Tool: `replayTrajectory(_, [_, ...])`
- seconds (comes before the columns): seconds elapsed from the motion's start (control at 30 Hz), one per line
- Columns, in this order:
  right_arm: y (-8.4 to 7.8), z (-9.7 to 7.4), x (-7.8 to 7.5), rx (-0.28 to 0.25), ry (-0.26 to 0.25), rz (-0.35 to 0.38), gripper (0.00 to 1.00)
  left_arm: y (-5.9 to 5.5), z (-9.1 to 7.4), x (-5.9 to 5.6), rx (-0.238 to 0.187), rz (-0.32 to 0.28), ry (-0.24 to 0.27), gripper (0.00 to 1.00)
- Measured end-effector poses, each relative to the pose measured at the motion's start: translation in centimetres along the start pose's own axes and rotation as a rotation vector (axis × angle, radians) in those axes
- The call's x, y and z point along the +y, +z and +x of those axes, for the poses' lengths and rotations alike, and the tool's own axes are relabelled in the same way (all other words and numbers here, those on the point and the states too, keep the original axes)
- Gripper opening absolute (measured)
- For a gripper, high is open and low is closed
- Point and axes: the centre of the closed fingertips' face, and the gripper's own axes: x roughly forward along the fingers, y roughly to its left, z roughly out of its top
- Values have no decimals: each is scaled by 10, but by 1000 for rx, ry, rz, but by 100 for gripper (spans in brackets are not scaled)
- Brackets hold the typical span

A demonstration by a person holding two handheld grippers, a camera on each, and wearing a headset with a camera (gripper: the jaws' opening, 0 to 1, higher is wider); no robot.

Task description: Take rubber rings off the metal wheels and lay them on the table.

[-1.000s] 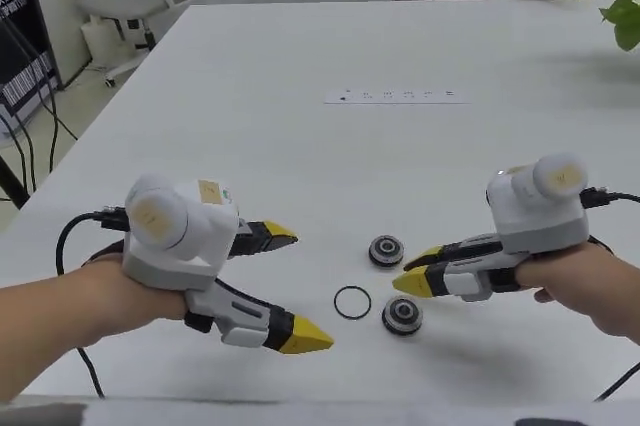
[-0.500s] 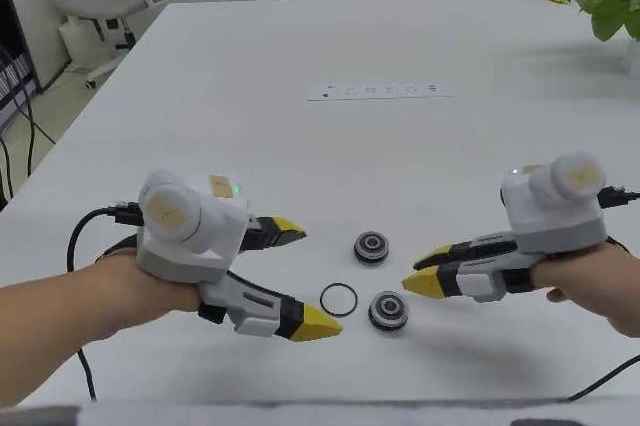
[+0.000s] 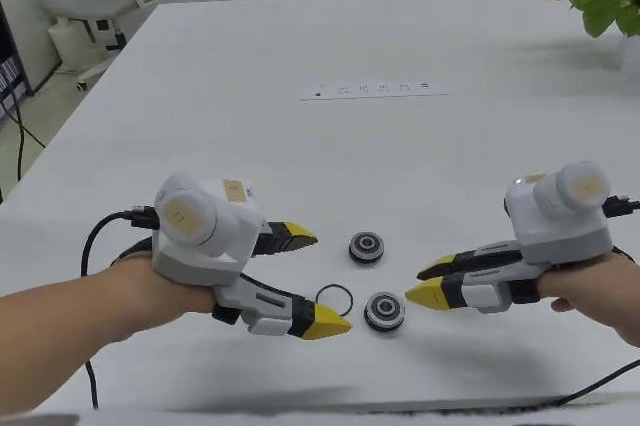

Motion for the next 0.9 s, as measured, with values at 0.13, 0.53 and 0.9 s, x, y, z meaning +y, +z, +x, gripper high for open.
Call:
replayTrajectory(0.13, [-4,1,0,5,7,-1,23,-2,5,1,4,-3,-4,68])
replayTrajectory(0.53, [-13,8,2,21,26,-32,23,-10,21,-3,25,-19,-27,62])
replayTrajectory(0.9, [-22,16,4,41,49,-136,22,-12,35,-10,32,-37,-57,56])
